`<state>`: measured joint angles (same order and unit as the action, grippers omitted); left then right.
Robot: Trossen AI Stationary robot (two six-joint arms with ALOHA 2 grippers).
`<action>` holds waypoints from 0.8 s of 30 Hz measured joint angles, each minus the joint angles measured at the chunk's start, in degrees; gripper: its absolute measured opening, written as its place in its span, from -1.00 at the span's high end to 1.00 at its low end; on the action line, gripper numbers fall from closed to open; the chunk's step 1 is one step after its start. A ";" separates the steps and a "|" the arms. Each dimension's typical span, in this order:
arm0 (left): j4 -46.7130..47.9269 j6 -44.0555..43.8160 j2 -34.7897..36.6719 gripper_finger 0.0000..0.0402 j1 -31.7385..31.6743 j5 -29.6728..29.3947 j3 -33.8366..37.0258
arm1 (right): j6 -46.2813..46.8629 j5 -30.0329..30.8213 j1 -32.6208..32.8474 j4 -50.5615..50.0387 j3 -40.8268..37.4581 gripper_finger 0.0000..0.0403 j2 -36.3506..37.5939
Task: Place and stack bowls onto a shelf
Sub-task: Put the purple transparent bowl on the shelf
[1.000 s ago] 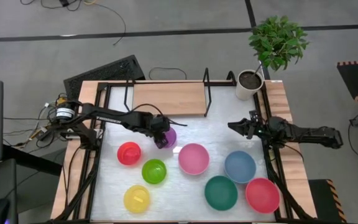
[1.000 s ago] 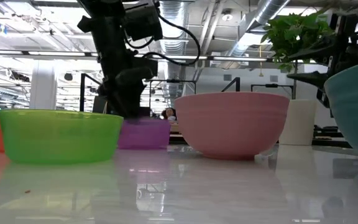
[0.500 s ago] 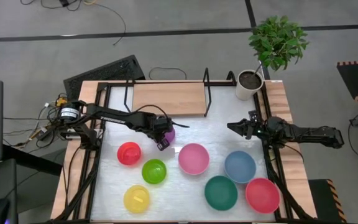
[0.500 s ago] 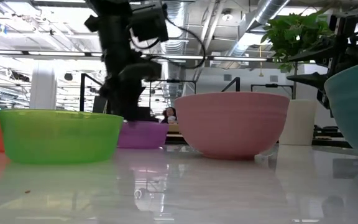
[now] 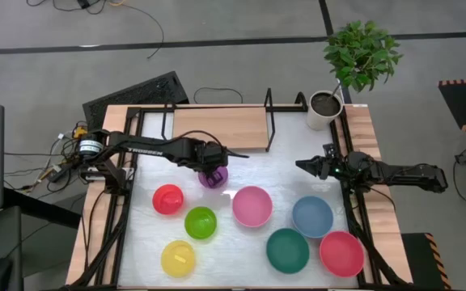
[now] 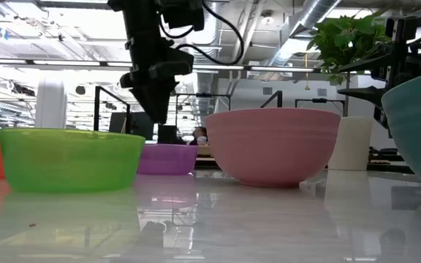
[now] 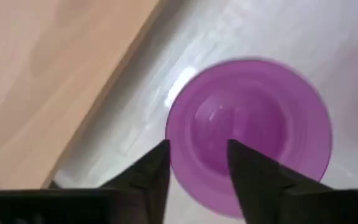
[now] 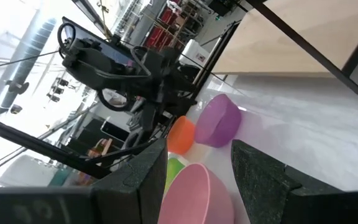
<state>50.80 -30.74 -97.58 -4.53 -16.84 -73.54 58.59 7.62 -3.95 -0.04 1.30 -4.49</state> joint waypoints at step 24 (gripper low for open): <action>-8.06 -5.81 -0.07 0.37 -2.94 7.98 10.10 | 2.97 0.17 -0.04 0.01 0.00 -0.01 0.00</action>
<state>42.73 -36.55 -97.65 -7.47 -8.86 -63.44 61.56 7.79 -3.99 -0.03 1.30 -4.49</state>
